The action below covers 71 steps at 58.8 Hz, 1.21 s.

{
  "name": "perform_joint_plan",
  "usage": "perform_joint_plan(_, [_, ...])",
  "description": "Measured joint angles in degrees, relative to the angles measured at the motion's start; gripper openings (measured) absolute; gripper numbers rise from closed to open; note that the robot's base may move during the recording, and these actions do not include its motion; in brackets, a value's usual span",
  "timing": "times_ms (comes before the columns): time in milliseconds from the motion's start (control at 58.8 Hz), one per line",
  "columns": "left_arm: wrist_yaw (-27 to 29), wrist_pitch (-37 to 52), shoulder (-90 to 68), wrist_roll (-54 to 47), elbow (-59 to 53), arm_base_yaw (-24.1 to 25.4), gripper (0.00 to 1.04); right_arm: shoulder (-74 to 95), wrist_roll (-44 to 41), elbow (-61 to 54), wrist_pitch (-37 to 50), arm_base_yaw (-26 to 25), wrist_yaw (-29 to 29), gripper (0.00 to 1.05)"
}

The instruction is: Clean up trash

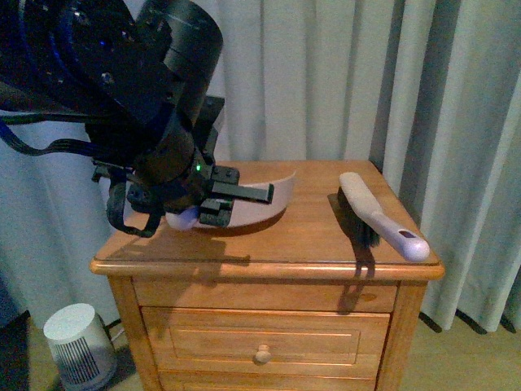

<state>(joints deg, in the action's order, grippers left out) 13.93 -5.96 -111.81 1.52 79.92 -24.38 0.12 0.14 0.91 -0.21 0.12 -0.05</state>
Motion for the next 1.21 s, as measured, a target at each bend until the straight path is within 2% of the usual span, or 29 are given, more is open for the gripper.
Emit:
perform_joint_plan(306, [-0.9, 24.1, 20.1, -7.9, -15.2, 1.4, 0.29, 0.0, 0.0, 0.0, 0.0, 0.0, 0.0, 0.97])
perform_joint_plan(544, [-5.3, 42.2, 42.2, -10.7, -32.9, 4.4, 0.29, 0.0, 0.0, 0.0, 0.0, 0.0, 0.0, 0.97])
perform_joint_plan(850, [-12.8, 50.1, 66.3, -7.8, -51.9, 7.8, 0.29, 0.0, 0.0, 0.0, 0.0, 0.0, 0.0, 0.97])
perform_joint_plan(1157, [-15.2, 45.7, 79.9, -1.8, -60.6, 11.5, 0.29, 0.0, 0.0, 0.0, 0.0, 0.0, 0.0, 0.97])
perform_joint_plan(1191, [-14.9, 45.6, 79.9, -1.6, -60.6, 11.6, 0.29, 0.3, -0.6, 0.0, -0.3, 0.5, 1.7, 0.97])
perform_joint_plan(1208, [-14.7, 45.6, 79.9, -1.4, -60.6, 11.8, 0.29, 1.0, -1.7, 0.3, -1.4, 1.6, 5.9, 0.97])
